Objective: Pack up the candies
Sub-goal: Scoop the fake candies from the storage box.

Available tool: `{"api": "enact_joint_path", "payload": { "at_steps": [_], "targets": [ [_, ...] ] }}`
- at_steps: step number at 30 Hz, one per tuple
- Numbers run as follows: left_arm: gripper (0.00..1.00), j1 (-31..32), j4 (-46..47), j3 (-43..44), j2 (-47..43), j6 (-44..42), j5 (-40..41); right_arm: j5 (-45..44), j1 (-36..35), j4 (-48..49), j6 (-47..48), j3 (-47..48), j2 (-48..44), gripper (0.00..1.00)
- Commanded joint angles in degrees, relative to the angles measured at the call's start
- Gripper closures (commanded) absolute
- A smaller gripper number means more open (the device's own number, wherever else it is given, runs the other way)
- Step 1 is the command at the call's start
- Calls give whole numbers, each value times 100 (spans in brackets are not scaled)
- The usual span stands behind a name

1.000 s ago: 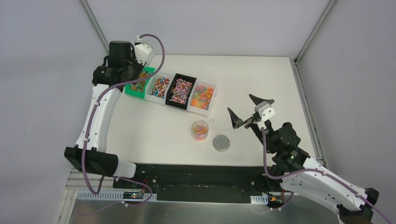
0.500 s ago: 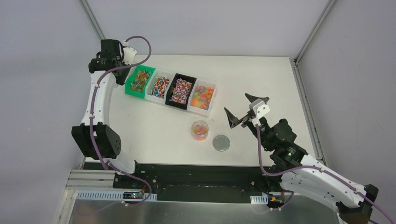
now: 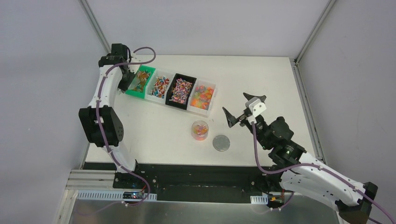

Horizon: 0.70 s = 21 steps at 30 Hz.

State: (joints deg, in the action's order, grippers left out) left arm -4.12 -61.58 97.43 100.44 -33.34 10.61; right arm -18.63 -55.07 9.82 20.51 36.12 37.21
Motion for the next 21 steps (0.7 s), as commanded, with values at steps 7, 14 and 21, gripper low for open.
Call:
{"api": "enact_joint_path", "payload": {
  "at_steps": [7,14,21],
  "targets": [
    [100,222,47,600,676,-246,96,-44,-21,227,19,349,257,0],
    [100,219,195,653,1079,-237,147,-96,-21,261,23,409,373,0],
    [100,163,1037,-41,905,-136,-164,-87,-26,293,-1,438,446,0]
  ]
}}
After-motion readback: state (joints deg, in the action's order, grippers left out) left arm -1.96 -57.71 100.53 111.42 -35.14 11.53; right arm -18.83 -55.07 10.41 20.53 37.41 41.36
